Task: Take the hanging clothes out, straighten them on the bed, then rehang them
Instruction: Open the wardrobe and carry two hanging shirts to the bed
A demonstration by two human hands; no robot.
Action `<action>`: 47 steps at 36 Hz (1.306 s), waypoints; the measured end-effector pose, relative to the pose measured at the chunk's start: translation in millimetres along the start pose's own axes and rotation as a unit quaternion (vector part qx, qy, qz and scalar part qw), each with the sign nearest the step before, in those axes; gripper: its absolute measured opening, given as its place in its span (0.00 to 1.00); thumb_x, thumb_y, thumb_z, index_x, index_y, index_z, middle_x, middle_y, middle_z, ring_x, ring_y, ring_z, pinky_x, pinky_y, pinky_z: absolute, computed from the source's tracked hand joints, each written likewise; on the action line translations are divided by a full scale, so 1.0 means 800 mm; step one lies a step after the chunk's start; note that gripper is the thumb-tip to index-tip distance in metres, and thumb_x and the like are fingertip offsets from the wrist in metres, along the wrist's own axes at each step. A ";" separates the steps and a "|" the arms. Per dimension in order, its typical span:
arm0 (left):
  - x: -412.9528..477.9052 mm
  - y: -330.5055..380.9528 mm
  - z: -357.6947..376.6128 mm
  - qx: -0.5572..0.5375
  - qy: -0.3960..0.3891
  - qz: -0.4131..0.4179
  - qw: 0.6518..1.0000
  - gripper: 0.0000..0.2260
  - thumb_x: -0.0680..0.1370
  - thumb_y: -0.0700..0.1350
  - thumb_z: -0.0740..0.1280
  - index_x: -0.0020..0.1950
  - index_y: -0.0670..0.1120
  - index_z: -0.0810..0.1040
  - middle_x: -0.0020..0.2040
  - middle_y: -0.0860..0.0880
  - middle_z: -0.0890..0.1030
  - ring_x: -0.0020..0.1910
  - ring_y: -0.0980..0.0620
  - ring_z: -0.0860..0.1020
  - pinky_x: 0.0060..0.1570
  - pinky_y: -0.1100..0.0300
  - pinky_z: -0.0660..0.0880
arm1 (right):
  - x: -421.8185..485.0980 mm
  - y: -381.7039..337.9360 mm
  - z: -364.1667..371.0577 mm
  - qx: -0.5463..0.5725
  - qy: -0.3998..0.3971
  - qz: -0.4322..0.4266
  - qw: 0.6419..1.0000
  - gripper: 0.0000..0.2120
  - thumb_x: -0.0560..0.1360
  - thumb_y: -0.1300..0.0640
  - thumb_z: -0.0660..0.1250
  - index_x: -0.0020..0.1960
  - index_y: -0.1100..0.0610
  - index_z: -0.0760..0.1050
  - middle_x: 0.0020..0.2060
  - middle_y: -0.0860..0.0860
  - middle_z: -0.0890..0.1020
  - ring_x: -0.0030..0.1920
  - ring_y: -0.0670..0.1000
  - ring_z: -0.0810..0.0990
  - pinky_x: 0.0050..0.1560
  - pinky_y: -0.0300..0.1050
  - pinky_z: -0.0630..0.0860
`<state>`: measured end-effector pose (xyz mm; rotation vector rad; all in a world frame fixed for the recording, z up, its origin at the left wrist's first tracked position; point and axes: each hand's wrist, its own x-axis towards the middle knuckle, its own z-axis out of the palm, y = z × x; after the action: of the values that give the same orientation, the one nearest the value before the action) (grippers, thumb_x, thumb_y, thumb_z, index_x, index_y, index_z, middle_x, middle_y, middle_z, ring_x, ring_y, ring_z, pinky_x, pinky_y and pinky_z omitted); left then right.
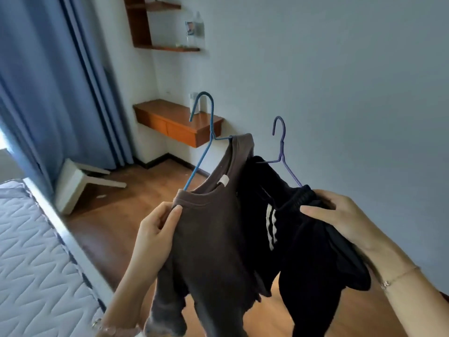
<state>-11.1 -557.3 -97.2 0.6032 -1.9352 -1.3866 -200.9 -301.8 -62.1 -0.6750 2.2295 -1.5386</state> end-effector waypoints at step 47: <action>0.459 -0.203 -0.146 0.181 0.482 -0.193 0.835 0.10 0.79 0.41 0.62 0.40 0.51 0.78 0.38 0.52 0.81 0.36 0.61 0.76 0.35 0.72 0.68 | 0.880 -0.192 0.498 -0.040 -0.541 -0.237 0.806 0.12 0.72 0.64 0.75 0.46 0.47 0.82 0.43 0.42 0.89 0.36 0.31 0.83 0.40 0.18 0.74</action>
<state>-171.2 -941.4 -133.5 1.5846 -1.2342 -0.6389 -541.8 -1051.2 -69.0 -1.6946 1.2623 -0.7952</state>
